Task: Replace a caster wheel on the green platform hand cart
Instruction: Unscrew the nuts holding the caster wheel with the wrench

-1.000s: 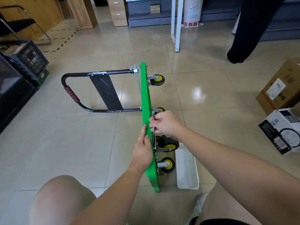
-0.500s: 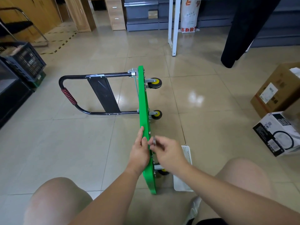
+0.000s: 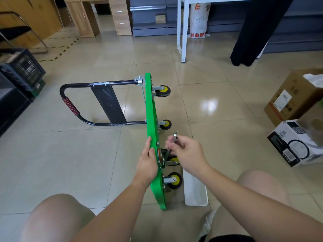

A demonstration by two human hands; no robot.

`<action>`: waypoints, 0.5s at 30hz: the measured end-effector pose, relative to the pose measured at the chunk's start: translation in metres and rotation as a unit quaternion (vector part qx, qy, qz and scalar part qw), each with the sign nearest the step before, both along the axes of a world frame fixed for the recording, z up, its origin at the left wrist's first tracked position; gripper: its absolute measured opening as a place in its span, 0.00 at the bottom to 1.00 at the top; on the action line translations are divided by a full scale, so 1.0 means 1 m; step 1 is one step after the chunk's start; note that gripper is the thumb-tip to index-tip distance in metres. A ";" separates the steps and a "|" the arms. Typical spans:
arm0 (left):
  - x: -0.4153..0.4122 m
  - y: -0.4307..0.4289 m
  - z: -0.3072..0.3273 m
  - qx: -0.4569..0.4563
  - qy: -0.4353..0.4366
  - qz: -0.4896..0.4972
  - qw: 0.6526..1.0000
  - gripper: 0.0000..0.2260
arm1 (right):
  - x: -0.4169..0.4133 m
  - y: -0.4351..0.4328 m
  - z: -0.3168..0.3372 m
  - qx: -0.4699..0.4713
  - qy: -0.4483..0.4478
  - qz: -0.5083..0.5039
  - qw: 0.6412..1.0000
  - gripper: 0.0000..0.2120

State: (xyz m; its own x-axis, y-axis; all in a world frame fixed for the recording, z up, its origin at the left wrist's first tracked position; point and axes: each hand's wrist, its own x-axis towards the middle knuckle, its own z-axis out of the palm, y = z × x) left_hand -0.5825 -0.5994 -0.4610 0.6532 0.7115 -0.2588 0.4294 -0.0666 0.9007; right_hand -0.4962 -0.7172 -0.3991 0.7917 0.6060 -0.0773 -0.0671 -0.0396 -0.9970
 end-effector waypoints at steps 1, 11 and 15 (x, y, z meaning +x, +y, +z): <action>0.000 -0.001 0.001 -0.006 -0.003 -0.003 1.000 0.22 | 0.008 0.006 0.005 -0.008 0.010 0.008 1.000 0.09; 0.002 0.001 0.001 -0.031 -0.009 0.005 0.999 0.21 | 0.052 0.060 0.006 -0.117 -0.004 0.134 0.984 0.05; 0.000 0.001 0.002 -0.028 -0.004 -0.003 1.000 0.21 | 0.059 0.071 0.004 -0.138 0.018 0.148 0.979 0.04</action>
State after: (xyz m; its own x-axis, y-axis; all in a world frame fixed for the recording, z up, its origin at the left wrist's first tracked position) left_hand -0.5821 -0.5982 -0.4588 0.6599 0.6919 -0.2928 0.4219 -0.0187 0.9064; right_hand -0.4368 -0.6463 -0.3953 0.5788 0.7601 -0.2953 -0.0462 -0.3310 -0.9425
